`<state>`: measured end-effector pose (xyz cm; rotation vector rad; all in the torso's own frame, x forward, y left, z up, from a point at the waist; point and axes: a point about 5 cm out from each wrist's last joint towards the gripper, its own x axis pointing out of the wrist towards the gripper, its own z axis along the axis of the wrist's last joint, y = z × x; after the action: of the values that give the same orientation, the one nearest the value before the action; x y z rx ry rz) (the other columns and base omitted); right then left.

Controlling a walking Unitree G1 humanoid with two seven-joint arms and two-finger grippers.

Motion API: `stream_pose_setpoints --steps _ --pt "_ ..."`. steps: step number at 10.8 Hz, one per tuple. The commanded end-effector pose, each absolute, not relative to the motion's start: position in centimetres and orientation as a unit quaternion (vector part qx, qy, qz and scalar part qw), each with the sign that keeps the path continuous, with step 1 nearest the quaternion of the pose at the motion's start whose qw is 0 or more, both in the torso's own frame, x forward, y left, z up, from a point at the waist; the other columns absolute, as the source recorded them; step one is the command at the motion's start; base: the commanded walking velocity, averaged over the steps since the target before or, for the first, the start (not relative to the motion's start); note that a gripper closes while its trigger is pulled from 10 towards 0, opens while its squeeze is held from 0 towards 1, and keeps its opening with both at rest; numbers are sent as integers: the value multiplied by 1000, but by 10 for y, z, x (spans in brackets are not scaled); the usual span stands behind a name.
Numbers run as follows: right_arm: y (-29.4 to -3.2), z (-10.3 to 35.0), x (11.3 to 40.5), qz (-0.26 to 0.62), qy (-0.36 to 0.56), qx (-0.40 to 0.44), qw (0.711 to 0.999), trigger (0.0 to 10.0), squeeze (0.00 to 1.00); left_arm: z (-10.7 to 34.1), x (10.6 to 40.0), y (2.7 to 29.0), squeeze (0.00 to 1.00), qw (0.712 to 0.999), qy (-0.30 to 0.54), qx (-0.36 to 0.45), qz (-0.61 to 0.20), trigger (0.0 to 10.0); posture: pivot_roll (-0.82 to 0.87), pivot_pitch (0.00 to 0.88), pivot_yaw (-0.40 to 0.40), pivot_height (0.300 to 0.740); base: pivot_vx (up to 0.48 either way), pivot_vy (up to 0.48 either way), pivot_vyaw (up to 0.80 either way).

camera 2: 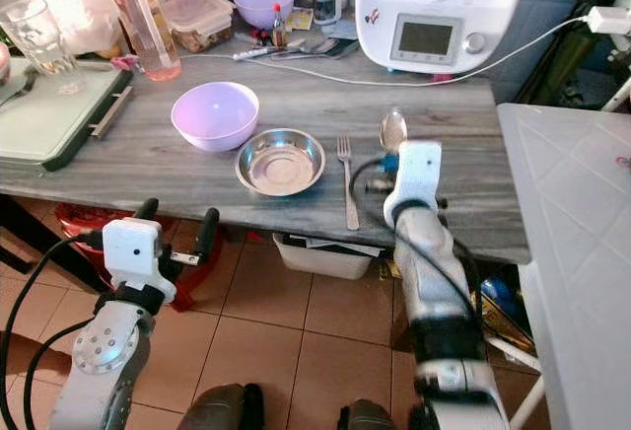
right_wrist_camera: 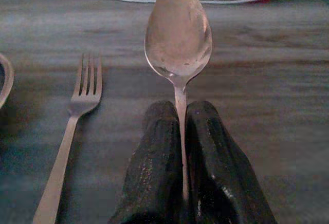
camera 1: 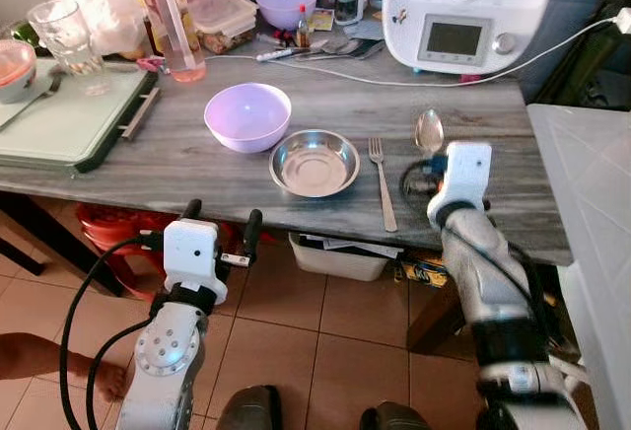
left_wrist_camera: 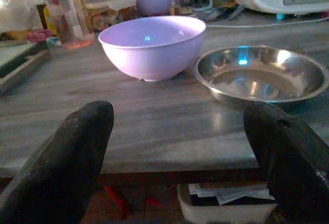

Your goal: Setting the table

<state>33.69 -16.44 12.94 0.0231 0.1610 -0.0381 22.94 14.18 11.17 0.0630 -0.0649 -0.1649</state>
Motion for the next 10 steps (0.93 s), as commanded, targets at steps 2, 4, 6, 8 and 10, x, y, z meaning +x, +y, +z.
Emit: stream_pose_setpoints --steps 2,4,6,8,10 --pt "-161 122 338 -22 105 40 993 10000 0 114 228 145 0 995 -32 37 -81 10000 114 128 52 740 0 0 0" --pt "-152 117 336 -8 124 52 991 10000 0 116 229 145 0 995 -32 38 -83 10000 115 132 48 740 0 0 0" --pt "-150 108 328 -4 146 54 988 10000 0 116 229 143 0 995 -31 36 -85 10000 115 137 41 740 0 0 0" --pt "-149 104 324 -1 156 54 986 10000 0 114 228 143 0 996 -28 34 -82 10000 110 136 40 740 0 0 0" --pt "-149 102 323 3 161 54 985 10000 0 114 229 142 0 996 -28 34 -83 10000 108 133 41 740 0 0 0"
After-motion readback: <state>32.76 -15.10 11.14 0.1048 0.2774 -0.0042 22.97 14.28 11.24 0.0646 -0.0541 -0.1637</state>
